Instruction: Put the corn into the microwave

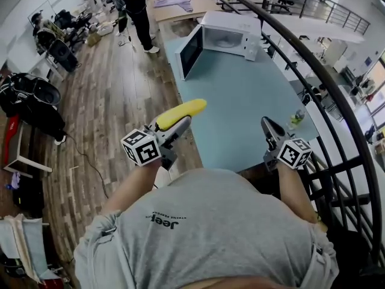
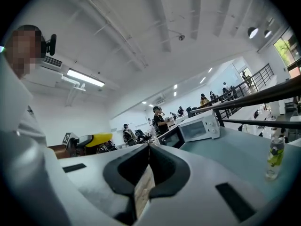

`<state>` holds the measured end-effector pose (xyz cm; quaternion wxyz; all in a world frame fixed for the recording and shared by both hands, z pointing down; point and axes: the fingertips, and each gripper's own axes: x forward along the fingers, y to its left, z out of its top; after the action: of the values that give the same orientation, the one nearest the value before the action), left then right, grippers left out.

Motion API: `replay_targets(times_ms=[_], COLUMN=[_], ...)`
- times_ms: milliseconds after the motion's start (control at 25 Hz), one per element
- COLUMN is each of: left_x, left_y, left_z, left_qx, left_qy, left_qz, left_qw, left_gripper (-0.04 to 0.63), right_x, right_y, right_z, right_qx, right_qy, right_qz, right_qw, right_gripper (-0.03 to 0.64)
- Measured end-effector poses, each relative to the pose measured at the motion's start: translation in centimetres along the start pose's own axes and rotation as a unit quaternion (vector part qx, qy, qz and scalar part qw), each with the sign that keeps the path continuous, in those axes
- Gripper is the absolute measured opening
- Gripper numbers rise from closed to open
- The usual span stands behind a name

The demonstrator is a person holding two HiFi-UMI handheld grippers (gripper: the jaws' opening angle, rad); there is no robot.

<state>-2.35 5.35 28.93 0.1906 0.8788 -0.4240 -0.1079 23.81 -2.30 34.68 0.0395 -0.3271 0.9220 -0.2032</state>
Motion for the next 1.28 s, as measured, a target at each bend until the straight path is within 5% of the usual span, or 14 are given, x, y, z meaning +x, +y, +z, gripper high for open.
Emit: replay_targets(times_ms=[680, 1280], left_x=[9.6, 23.6], left_y=[2.2, 17.9], left_z=[-0.6, 0.3], left_qx=[0.005, -0.004], left_qy=[0.045, 0.061], left_qz=[-0.011, -0.036], left_qw=[0.9989, 0.9975], left_gripper=[0.256, 0.256], right_x=[3.2, 17.0], right_y=[-6.2, -16.0], right_z=[1.4, 2.3], right_qx=[0.002, -0.01], right_qy=[0.0, 0.032], right_qz=[0.007, -0.04], right_qw=[1.0, 0.999], right_gripper=[0.018, 0.018])
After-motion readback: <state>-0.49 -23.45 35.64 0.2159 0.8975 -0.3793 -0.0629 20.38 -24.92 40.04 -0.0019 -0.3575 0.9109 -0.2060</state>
